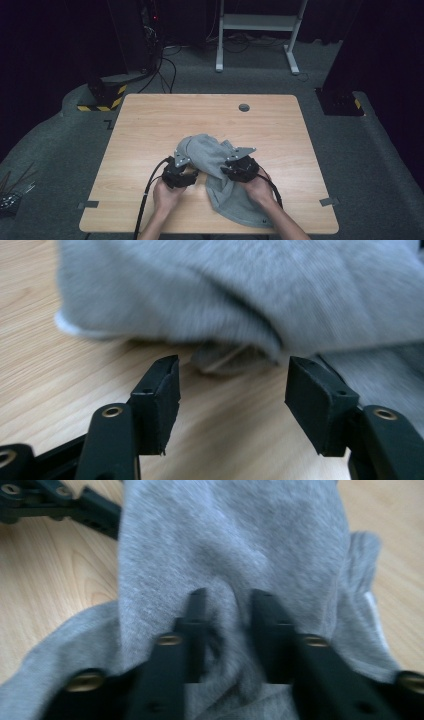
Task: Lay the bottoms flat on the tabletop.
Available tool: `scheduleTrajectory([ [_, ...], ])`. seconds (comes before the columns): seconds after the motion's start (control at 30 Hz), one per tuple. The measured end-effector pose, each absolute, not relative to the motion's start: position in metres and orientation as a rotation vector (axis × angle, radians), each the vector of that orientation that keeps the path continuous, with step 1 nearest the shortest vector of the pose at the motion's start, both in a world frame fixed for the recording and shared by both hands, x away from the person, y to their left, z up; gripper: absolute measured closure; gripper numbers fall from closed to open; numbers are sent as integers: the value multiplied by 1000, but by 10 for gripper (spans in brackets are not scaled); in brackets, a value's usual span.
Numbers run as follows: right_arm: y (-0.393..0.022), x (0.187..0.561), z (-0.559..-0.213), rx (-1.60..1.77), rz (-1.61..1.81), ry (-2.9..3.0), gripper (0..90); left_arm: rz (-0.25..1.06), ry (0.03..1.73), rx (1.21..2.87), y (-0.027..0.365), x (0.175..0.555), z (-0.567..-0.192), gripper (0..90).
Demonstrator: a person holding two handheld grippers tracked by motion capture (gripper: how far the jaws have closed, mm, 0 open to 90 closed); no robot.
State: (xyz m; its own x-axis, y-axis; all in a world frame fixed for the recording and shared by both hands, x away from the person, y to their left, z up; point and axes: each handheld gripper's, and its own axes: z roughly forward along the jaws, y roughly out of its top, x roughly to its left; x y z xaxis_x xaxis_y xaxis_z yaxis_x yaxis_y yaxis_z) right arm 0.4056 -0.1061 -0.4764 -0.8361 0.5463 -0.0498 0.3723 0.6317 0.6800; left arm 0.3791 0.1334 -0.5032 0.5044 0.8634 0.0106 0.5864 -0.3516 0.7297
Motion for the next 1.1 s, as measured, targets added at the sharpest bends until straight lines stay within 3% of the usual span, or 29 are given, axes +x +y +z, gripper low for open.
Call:
scheduleTrajectory([
  [0.03, -106, 407, -478, 746, 1004, 2613, 822, 518, 1176, 2072, 130, 382, -504, 454],
  [0.17, -111, 409, -471, 761, 1047, 2595, 874, 500, 1129, 2106, 124, 385, -499, 815],
  [0.5, -138, 408, -414, 765, 1165, 2359, 880, 475, 1024, 2019, 151, 360, -433, 842],
  [0.63, -136, 421, -417, 818, 1095, 2342, 868, 447, 1105, 2002, 162, 367, -432, 822],
  [0.73, -130, 433, -436, 882, 981, 2405, 748, 432, 1166, 1993, 165, 371, -449, 690],
  [0.77, -133, 430, -442, 917, 1016, 2410, 673, 428, 1166, 1995, 165, 370, -453, 604],
  [0.87, -136, 420, -443, 902, 1054, 2405, 619, 415, 1162, 2010, 164, 362, -464, 513],
  [1.1, -155, 382, -449, 880, 1102, 2373, 495, 400, 1202, 2070, 157, 358, -495, 410],
])
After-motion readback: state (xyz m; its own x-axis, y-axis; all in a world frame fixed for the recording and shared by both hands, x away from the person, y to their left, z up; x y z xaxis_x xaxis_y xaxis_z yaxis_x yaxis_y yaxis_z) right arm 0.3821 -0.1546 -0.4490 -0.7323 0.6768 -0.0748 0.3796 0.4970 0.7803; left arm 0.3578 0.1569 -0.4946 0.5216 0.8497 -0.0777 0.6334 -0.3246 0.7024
